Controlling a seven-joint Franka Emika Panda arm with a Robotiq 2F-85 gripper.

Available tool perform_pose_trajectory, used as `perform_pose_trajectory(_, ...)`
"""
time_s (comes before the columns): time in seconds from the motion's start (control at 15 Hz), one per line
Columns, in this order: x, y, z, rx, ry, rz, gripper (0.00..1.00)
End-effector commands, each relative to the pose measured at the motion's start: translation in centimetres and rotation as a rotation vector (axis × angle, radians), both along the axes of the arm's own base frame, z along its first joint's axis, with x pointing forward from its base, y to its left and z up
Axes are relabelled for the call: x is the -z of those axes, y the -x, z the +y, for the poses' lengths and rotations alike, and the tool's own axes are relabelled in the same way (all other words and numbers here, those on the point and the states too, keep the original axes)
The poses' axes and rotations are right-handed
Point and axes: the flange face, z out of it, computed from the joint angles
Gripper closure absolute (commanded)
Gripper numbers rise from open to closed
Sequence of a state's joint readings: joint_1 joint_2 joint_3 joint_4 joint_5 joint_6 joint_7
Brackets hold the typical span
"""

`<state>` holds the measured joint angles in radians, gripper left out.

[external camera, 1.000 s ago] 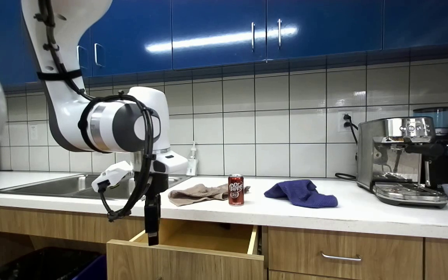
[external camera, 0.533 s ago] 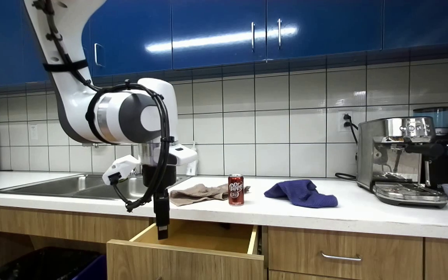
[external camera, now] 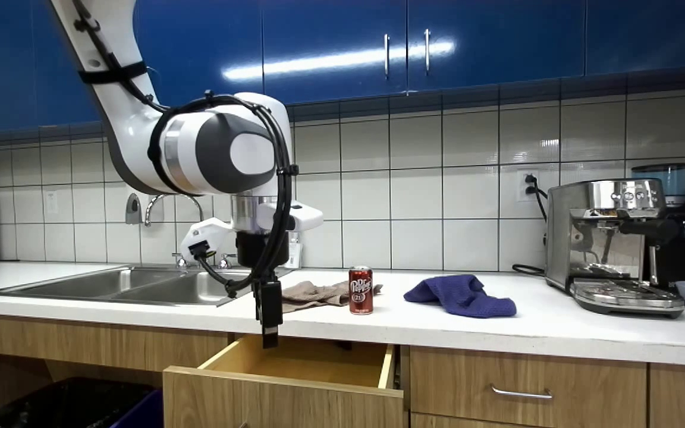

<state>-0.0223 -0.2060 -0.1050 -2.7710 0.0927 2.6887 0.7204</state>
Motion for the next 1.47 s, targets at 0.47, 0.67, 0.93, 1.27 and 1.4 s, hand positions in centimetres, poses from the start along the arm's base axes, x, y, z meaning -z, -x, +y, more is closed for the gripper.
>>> perform_pose_trajectory(0.47,-1.0,0.2,-0.6,0.000,-0.004,-0.002,0.00)
perform_pose_trajectory(0.67,-1.0,0.2,-0.6,0.000,-0.004,-0.002,0.00)
perform_pose_trajectory(0.93,-1.0,0.2,-0.6,-0.001,-0.004,-0.001,0.00)
perform_pose_trajectory(1.27,-2.0,-0.3,-1.3,-0.025,0.016,-0.016,0.00)
perform_pose_trajectory(1.4,-3.0,-0.8,-1.9,-0.038,0.023,-0.033,0.00)
